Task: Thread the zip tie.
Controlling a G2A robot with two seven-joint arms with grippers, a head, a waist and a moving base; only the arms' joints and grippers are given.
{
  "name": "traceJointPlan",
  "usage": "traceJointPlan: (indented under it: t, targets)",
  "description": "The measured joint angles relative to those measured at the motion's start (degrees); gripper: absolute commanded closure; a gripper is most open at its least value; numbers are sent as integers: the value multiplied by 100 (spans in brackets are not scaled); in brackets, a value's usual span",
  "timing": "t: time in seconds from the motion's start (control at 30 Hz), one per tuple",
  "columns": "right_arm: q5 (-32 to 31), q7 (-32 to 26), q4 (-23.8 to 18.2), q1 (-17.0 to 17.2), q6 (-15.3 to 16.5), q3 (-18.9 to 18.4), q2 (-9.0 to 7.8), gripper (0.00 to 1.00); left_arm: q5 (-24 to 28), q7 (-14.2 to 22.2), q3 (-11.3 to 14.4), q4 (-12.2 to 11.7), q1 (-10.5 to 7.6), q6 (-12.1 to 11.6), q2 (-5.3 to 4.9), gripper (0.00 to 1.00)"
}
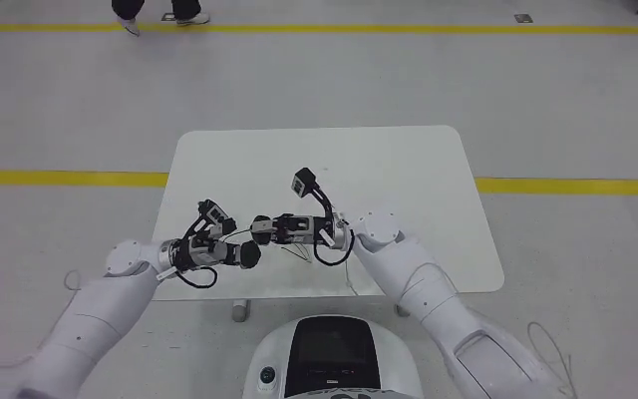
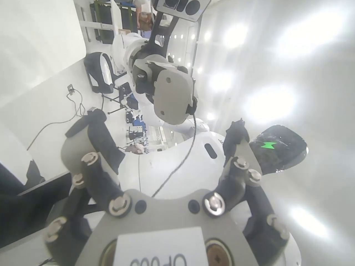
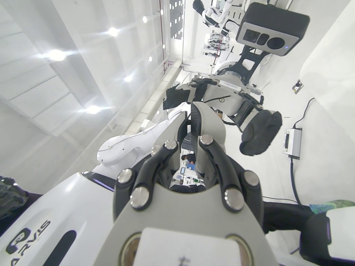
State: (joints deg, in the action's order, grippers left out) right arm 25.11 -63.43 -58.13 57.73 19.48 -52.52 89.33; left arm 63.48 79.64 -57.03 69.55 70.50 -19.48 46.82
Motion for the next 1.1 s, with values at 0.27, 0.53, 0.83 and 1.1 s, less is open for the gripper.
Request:
traceJointPlan:
  t: [0.27,0.53,0.83,1.1]
  targets:
    - [-237,227,-219,96,-163,15,-40,100,-99,-224,-47,172,88,3,18,0]
    - [-672,394,-527,215,-512,-65,-164,100,-325,-328,-301,232,210,0,7,20]
    - [-246,285,-786,432,-410,-227,-244,100,-494,-378,-481,281,324,0,38,31]
    - [55,139,-725,419,-399,-159,-253,100,-471,-289,-564,254,360,0,84,47]
